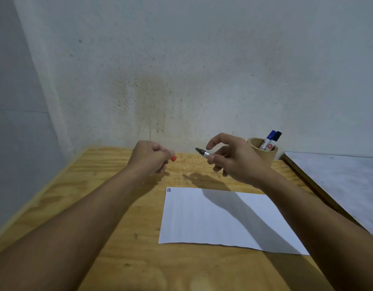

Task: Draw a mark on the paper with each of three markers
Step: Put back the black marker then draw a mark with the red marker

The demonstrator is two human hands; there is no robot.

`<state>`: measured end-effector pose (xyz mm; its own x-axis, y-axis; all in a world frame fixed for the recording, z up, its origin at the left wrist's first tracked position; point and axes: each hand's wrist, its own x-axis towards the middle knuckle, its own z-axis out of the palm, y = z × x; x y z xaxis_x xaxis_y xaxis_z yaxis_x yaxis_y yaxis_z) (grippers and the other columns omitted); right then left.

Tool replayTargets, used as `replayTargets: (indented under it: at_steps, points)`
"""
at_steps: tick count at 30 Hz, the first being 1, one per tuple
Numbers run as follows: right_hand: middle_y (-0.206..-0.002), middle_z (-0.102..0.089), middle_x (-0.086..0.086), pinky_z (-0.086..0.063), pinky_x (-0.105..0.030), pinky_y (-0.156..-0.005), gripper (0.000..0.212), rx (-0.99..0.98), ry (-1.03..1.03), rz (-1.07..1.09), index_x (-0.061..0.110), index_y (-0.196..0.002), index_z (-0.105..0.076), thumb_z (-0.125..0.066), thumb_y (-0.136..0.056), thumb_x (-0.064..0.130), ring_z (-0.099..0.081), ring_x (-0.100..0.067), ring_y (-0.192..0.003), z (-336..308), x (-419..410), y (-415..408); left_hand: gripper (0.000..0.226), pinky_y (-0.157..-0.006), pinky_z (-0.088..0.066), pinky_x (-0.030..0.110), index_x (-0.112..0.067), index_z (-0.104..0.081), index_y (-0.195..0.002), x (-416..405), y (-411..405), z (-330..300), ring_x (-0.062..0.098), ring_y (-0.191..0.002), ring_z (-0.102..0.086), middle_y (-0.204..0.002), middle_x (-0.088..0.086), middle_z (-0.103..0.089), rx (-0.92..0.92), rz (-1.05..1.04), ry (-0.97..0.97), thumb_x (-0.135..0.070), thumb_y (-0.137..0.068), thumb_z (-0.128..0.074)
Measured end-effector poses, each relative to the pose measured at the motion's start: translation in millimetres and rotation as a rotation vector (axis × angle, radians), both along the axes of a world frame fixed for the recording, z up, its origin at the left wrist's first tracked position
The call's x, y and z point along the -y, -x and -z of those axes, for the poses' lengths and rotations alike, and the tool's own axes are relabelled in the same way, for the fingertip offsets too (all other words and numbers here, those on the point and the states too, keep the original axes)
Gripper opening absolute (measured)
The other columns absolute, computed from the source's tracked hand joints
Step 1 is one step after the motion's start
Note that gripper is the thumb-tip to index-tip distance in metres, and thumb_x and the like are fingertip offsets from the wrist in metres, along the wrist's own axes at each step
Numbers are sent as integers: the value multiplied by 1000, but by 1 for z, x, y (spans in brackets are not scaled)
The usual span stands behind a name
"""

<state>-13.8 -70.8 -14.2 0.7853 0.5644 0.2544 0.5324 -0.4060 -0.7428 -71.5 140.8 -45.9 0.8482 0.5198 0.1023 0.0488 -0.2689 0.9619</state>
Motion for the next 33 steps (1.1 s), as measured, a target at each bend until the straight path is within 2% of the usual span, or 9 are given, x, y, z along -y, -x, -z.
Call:
replayTargets:
  at_steps: [5,9,11,14,16,21,24,27,33]
  points:
    - [-90,-67,-22,-59,-31,-54,23,-446,-242,-182,1,-108,-68,-46,-100,4,-67,-21,-62,7,-5,7,8,-60,-39,23,-8,-71,-70,-13,7,28,16,-66,-59,-65,-1,-63,-165,-36,-549,-15,-72,-70]
    - [-90,-68,-26,-61,-33,-59,33,-800,-448,-221,-4,-113,-68,-40,-96,-10,-70,-25,-69,13,-11,9,7,-57,-37,22,-10,-72,-78,-13,11,38,12,-64,-55,-70,0,-63,-156,3,-638,-16,-74,-68]
    - [-88,-68,-25,-61,-34,-62,31,-856,-520,-269,-6,-117,-64,-50,-90,-12,-71,-27,-71,19,-15,10,10,-52,-35,19,-9,-71,-80,-14,12,40,14,-67,-59,-69,-1,-62,-146,6,-639,-18,-75,-70]
    - [-82,-67,-19,-62,-33,-64,43,-800,-565,-264,-5,-117,-61,-67,-75,-1,-70,-23,-67,29,-24,10,35,-61,-39,22,-12,-64,-101,-16,15,42,19,-80,-60,-79,-1,-61,-136,11,-597,-26,-72,-76]
    - [-75,-65,-14,-61,-30,-59,36,-716,-550,-185,-3,-113,-64,-69,-78,6,-66,-19,-61,36,-31,9,50,-68,-39,24,-12,-56,-114,-17,20,44,15,-86,-55,-95,0,-59,-97,-42,-577,-29,-71,-77]
    - [-81,-69,-14,-61,-29,-58,28,-524,-473,-60,-8,-103,-70,-70,-86,14,-67,-21,-71,54,-47,13,21,-57,-36,16,-20,-66,-83,-12,45,48,3,-70,-53,-81,-9,-62,66,21,-555,-30,-69,-78]
    - [-82,-61,-29,-59,-29,-55,25,-524,-545,-79,-23,-102,-59,-67,-84,-7,-66,-22,-57,59,-53,22,26,-68,-46,24,-22,-73,-85,-9,55,53,8,-81,-56,-82,-8,-65,37,183,-564,-36,-65,-79]
    - [-83,-62,-37,-59,-28,-54,21,-459,-509,-54,-24,-95,-58,-67,-79,-15,-67,-21,-56,65,-58,26,31,-76,-44,29,-26,-75,-91,-8,57,54,14,-92,-52,-87,-6,-65,11,212,-628,-40,-63,-80]
    - [-77,-73,-21,-60,-41,-62,15,-218,-327,57,-8,-80,-67,-78,-73,-1,-71,-23,-67,85,-62,18,29,-78,-39,28,-29,-76,-88,-10,58,56,12,-93,-49,-89,-8,-60,7,216,-616,-42,-62,-81]
